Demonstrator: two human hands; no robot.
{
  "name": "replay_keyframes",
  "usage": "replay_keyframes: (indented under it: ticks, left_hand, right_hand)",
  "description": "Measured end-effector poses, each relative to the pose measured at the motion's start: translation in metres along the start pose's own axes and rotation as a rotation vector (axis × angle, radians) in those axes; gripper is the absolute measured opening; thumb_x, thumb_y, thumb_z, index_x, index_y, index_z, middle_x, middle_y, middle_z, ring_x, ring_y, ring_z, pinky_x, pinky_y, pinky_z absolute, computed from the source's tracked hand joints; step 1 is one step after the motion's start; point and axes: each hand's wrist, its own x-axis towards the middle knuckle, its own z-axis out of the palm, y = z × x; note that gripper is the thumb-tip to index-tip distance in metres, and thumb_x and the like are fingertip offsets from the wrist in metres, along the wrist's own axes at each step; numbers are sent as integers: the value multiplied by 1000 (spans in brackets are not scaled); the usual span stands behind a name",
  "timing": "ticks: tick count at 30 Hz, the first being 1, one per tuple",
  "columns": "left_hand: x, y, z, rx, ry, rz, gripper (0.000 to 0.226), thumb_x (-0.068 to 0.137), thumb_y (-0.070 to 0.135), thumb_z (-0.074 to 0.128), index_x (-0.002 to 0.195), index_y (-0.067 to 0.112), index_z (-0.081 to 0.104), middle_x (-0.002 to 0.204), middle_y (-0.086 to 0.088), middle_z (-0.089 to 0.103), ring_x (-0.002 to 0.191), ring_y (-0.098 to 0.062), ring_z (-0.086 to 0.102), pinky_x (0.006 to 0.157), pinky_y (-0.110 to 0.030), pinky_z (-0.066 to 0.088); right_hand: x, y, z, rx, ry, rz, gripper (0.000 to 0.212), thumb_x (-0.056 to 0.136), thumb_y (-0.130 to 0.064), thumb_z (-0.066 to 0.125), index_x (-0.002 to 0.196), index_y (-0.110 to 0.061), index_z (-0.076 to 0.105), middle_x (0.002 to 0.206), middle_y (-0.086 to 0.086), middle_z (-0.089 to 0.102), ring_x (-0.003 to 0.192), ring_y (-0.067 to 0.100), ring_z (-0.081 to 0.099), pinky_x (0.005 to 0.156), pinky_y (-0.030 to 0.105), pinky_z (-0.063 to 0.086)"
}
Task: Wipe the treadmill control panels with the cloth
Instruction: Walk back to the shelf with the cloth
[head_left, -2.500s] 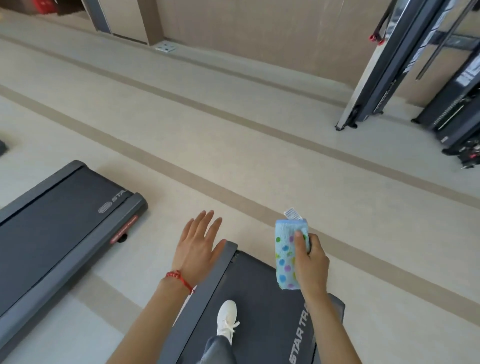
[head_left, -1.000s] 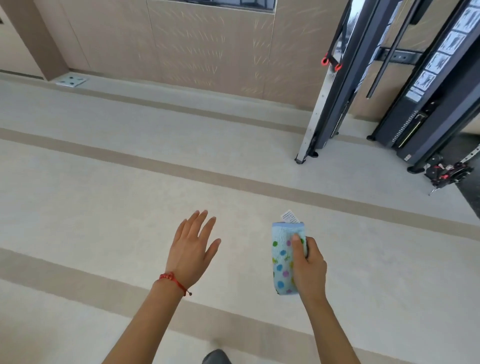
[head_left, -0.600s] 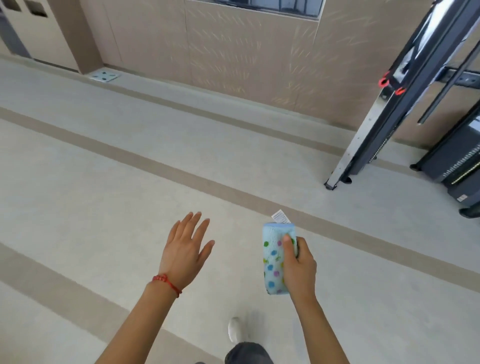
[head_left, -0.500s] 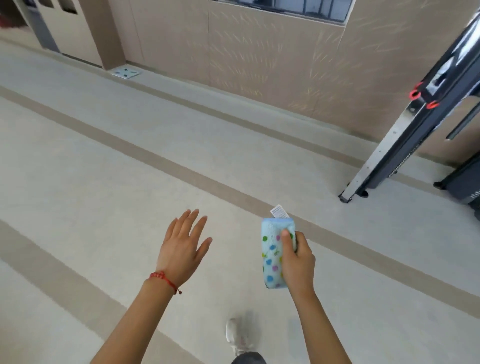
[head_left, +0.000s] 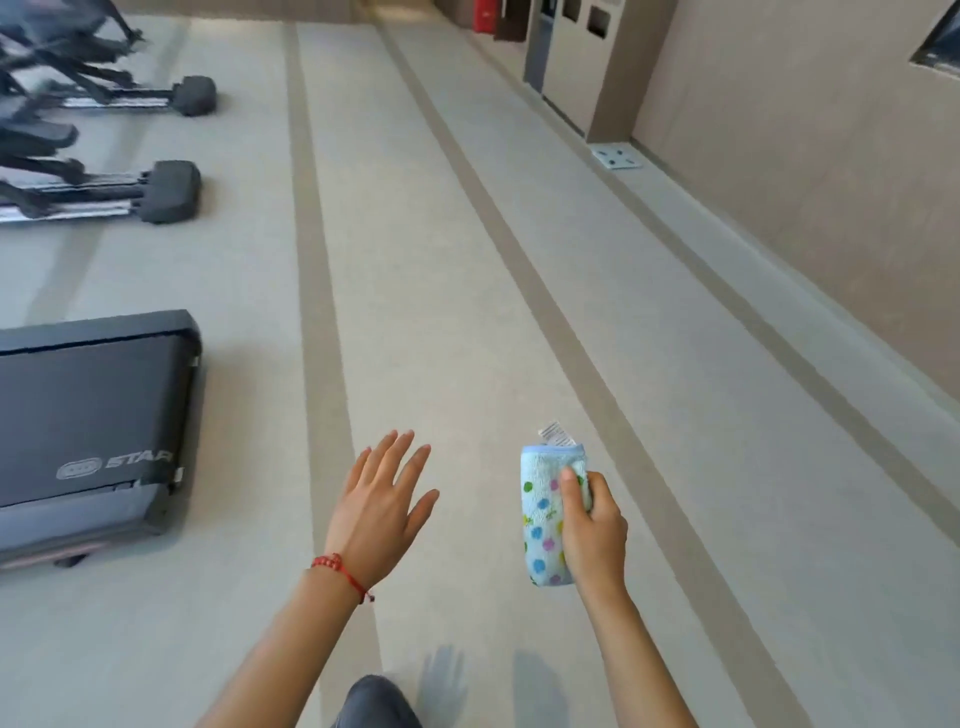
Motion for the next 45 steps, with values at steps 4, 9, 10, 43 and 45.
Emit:
replay_keyframes:
  ticks: [4,9,10,43,45]
  left_hand:
    - [16,-55,-12,48,48,-166,57,99,48,18,121,9,53,127,-15,56,121,-30,44,101,-41,29]
    - [63,-134,-17,106,69,-274,62,98,49,18,120,7,58,128,-16,55,121,-32,46,103,-40,26]
    - [76,-150,-16,114,71,-286,63,98,49,18,120,7,58,128,-15,55,121,-31,44,103,-41,28]
    - [663,-530,-9,127,58,-340,64,98,51,18,123,7,56,128,-18,55,119,-37,50,96,-53,38]
    - [697,-561,-6,136,48,-334,62,97,50,21,124,7,56,129,-17,55,119,-37,50,96,-52,36]
  right_hand:
    - [36,-30,69,-24,-174,-47,25,94,-32,47,71,-21,48,66,-6,60,60,8,57,50,22,39]
    - [91,-67,156,-31,-292,-92,25,93,-33,47,71,-21,48,66,-4,60,60,11,59,51,23,41]
    - [103,-76,174,-34,-302,-97,26,93,-33,47,71,-21,48,66,-4,60,60,12,59,51,24,41]
    - [630,-389,547,-5,-295,-175,25,93,-36,47,80,-16,53,72,-2,62,65,13,61,55,27,45]
    - [660,-403,579,-2,-307,-168,26,93,-36,47,82,-14,54,72,-3,62,66,13,61,54,24,43]
